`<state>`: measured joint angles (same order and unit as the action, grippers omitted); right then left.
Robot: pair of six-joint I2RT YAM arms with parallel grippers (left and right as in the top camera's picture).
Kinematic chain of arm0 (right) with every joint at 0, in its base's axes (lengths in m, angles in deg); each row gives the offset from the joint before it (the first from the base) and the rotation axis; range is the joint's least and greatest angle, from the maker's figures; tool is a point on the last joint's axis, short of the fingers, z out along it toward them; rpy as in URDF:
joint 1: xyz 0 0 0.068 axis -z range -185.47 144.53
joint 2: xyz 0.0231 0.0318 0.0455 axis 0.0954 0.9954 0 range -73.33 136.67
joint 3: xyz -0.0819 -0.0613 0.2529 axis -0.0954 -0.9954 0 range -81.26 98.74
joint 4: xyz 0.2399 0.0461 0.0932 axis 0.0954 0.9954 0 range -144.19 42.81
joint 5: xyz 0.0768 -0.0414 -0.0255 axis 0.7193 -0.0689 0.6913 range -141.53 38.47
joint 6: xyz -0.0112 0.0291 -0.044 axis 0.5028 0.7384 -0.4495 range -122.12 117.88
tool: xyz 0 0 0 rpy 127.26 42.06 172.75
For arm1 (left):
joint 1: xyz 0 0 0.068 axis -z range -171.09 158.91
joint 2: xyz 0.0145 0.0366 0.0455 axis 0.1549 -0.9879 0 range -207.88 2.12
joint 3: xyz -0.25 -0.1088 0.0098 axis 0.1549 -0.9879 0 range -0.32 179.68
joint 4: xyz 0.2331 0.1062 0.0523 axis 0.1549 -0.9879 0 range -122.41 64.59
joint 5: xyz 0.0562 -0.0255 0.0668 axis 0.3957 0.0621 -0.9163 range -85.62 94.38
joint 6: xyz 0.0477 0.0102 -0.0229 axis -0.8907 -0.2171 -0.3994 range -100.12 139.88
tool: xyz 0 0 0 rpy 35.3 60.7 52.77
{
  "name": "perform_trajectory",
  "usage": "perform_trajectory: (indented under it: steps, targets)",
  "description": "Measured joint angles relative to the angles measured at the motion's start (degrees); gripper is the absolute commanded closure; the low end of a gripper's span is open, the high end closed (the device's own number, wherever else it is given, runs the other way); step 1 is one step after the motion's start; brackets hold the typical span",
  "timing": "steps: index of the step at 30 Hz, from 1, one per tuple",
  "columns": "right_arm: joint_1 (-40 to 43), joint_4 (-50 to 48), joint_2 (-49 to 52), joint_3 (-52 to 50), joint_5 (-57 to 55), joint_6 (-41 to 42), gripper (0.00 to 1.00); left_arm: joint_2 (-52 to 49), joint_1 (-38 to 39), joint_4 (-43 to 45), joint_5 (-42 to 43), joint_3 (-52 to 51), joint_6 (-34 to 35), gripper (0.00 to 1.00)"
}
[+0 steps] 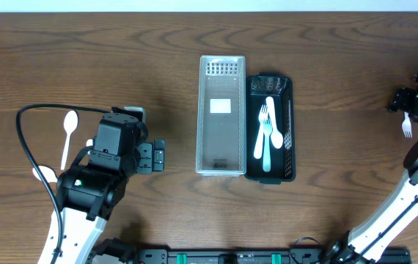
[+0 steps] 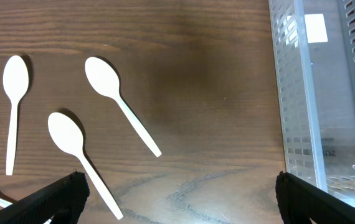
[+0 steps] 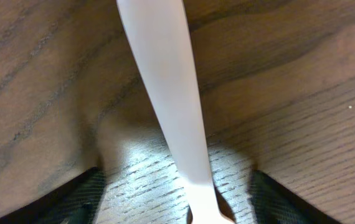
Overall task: Pack container
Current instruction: 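Move the right gripper to the remaining white fork and grasp it, then carry the white fork with the right gripper into the black basket, release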
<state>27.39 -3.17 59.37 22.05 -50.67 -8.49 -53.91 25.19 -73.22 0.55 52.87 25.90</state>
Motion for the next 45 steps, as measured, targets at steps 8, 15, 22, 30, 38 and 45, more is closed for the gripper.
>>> perform_trajectory:
  steps: [8,15,22,30,38,45]
  targets:
    - [0.0,-0.15,0.0,-0.04,0.22,0.13,0.6,0.0,0.0,0.0,0.0,0.0,0.0,0.02]
    - [0.0,-0.13,0.0,-0.04,0.22,0.31,0.76,0.0,0.0,0.0,0.0,0.0,0.0,0.02]
    - [0.0,-0.13,-0.02,-0.04,0.22,0.74,0.96,0.0,0.0,0.0,0.0,0.0,0.0,0.02]
    - [0.0,0.04,-0.17,-0.04,0.26,3.23,0.99,0.0,0.0,0.0,0.0,0.0,0.0,0.02]
    - [-2.38,1.49,-4.44,-2.1,0.7,5.33,0.99,0.0,0.0,0.0,0.0,0.0,0.0,0.02]
    - [-15.04,3.74,-22.56,-2.19,2.25,5.95,0.99,0.0,0.0,-0.02,0.0,0.0,0.0,0.02]
